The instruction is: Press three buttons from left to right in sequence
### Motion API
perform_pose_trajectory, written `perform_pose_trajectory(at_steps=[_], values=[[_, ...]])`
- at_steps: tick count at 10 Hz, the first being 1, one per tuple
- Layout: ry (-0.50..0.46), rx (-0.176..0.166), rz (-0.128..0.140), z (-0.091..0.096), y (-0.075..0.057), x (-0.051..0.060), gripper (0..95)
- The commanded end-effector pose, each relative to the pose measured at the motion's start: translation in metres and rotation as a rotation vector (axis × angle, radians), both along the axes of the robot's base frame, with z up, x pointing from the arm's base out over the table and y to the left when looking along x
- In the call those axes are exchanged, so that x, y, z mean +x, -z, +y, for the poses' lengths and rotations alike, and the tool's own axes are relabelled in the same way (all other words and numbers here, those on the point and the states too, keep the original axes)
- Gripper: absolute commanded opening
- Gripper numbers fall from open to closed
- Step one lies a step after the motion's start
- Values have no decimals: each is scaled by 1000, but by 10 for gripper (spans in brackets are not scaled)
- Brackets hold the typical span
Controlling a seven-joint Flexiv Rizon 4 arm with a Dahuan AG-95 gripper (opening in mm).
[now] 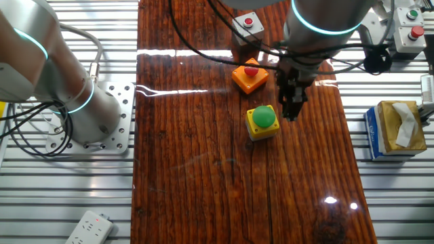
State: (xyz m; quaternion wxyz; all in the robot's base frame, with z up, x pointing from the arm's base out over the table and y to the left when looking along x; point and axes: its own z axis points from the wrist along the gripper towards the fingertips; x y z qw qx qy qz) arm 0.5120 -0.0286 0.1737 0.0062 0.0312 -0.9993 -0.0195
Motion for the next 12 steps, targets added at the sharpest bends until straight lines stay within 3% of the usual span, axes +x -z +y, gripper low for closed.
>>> perform_pose_trajectory(at_steps=[1,2,3,4,5,6,8,12], values=[[40,1,2,2,0,-1,760],[49,4,-5,3,1,-1,760],[101,15,-23,17,7,-1,760],[122,13,-24,24,9,-1,950],[158,11,-29,42,17,-2,950],[176,5,-28,51,19,-4,760],[209,0,-33,68,23,-16,760],[208,-8,-51,82,32,-44,760]])
